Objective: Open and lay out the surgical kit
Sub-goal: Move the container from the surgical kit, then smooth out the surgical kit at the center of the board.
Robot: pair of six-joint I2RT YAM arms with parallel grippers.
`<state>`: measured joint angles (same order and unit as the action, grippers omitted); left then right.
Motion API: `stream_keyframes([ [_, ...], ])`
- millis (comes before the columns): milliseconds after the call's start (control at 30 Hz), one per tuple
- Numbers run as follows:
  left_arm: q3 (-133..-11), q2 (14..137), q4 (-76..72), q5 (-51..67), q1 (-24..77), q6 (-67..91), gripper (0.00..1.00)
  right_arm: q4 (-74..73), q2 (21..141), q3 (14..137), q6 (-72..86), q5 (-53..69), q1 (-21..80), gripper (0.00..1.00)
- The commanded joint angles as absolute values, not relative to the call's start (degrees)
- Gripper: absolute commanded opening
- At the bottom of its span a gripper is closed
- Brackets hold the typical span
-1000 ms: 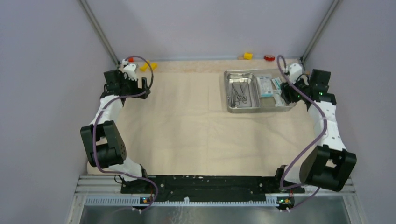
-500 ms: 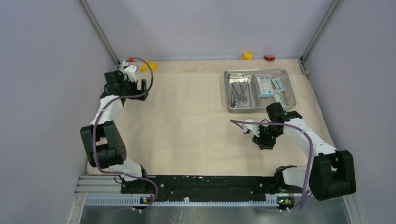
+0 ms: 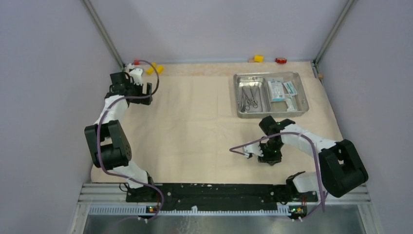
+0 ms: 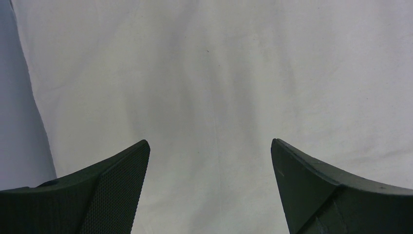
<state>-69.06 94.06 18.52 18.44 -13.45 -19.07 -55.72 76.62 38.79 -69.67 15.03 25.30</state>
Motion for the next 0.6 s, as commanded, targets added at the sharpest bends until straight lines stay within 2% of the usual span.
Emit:
stream_keyframes([
  [0,-72.85,94.90,19.30,16.75,-13.27,-19.60,0.99,-58.09,78.74,37.71,-71.99,13.74,29.40,0.31],
  [567,-77.18,98.96,21.56,10.03,-13.27,-22.59,0.99,-65.31,85.48,41.86,-79.23,12.36,37.00,0.29],
])
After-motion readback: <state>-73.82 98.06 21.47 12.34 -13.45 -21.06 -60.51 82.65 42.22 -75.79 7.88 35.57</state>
